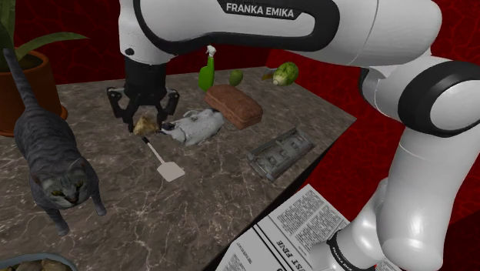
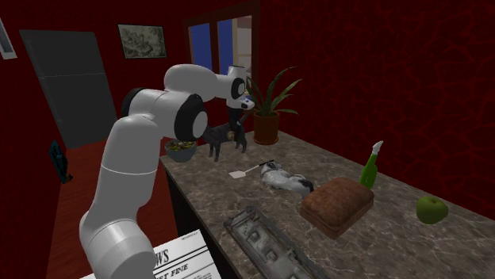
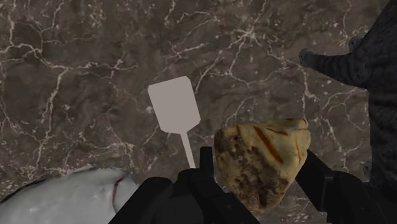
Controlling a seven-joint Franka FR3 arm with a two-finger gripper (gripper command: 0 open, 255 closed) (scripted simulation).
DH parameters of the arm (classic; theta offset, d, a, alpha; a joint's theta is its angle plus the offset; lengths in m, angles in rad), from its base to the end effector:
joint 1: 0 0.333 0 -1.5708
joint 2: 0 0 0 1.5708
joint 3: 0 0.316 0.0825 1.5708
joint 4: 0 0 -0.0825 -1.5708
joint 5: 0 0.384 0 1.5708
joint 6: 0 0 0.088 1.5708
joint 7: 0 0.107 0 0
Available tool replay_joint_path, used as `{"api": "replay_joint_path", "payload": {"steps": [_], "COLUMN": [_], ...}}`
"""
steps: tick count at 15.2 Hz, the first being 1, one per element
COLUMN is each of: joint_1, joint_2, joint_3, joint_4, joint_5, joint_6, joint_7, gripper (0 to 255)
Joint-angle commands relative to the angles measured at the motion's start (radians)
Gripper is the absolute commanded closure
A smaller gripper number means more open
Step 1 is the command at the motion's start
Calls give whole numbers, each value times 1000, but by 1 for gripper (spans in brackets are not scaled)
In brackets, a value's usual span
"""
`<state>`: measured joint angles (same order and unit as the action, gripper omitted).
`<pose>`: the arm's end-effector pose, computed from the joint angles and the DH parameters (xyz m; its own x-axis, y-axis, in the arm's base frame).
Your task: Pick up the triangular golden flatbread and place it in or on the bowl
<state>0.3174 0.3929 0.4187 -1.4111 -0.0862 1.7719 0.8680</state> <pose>0.5304 0.4103 0.4930 0.9885 -0.1413 -0.0543 -0.1439 -0.9885 -0.0470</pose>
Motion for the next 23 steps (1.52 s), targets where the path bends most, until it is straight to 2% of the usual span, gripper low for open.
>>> {"api": "replay_joint_path", "payload": {"steps": [1,7,13,19,23], "joint_1": [34,133,249,389,503], "joint_2": [12,35,96,199,303], "joint_3": [11,42,65,74,69], "joint_4": [15,38,119,273,443], "joint_5": [-9,-31,-67,-116,-156], "joint_6": [-2,-1,-22,-72,-135], "joint_7": [45,172,300,420,489], "gripper": [255,255,255,255,255]}}
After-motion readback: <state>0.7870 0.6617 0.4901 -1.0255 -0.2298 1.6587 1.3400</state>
